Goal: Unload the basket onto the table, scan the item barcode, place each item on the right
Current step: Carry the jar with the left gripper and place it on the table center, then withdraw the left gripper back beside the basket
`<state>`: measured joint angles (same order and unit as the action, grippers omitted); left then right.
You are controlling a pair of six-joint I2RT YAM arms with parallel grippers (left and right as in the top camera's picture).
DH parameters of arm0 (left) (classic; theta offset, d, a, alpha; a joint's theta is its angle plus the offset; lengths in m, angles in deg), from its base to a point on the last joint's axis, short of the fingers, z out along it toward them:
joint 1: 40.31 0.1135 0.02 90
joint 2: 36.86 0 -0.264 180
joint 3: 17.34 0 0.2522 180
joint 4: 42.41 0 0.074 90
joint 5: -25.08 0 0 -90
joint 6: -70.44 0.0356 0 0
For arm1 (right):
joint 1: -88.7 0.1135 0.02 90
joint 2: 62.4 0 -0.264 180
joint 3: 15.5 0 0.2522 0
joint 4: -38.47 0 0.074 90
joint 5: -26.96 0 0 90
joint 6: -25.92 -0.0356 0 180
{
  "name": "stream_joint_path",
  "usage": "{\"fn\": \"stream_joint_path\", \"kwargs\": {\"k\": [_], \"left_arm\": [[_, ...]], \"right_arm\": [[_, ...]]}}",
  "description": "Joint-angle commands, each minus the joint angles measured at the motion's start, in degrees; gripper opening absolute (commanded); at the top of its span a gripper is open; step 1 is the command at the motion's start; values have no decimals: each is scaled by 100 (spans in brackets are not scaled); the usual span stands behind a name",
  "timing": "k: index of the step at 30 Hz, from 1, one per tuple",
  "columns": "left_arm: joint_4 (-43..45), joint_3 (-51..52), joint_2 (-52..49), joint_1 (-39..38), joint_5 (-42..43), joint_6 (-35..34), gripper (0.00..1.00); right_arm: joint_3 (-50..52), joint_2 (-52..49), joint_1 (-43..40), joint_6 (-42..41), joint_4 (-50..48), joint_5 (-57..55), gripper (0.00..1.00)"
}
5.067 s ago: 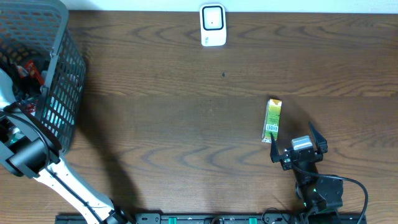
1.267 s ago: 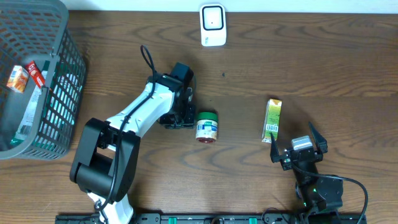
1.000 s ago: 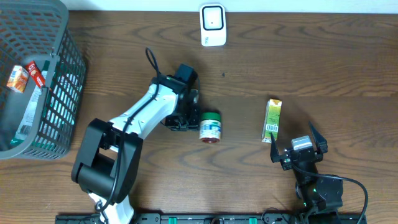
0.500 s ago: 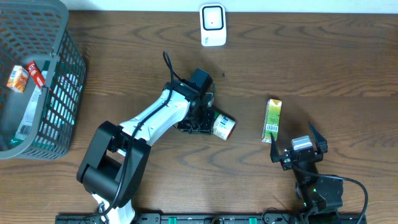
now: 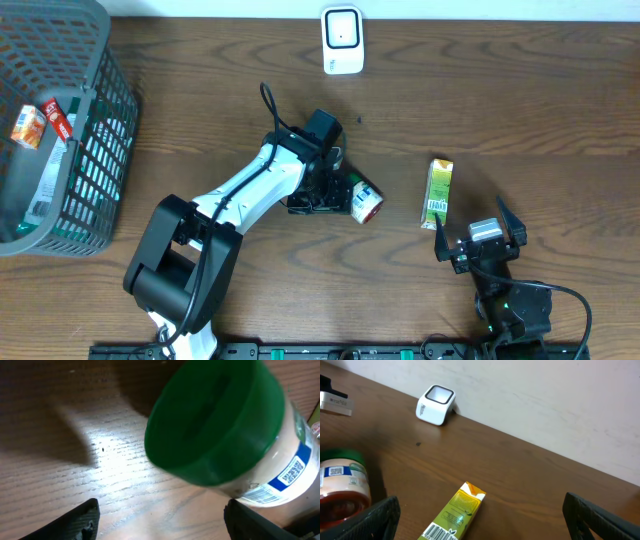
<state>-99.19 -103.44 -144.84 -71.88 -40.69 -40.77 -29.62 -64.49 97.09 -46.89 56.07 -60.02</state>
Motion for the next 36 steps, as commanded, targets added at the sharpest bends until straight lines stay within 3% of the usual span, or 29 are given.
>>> {"fn": "stream_joint_path", "kwargs": {"k": [1,12,21,27,29,33,36], "left_arm": [[28,-2,129,52,83,-103,84],[31,-116,721,643,-103,-184,84],[-44,-118,1635,1991,-175,-184,85],[-103,-116,1799,2527,-203,-151,92],[-103,-107,1797,2601,-472,-138,93],[-149,-107,1797,2721,-1834,-140,93],[-166,-107,1797,2739,-2232,-140,94]], "right_arm": [[4,26,-83,46,24,24,99],[4,26,-83,46,24,24,99],[4,26,-83,46,24,24,99],[4,26,-83,46,24,24,99],[4,26,-83,46,24,24,99],[4,26,-83,46,24,24,99],[4,26,-83,46,24,24,99]]}}
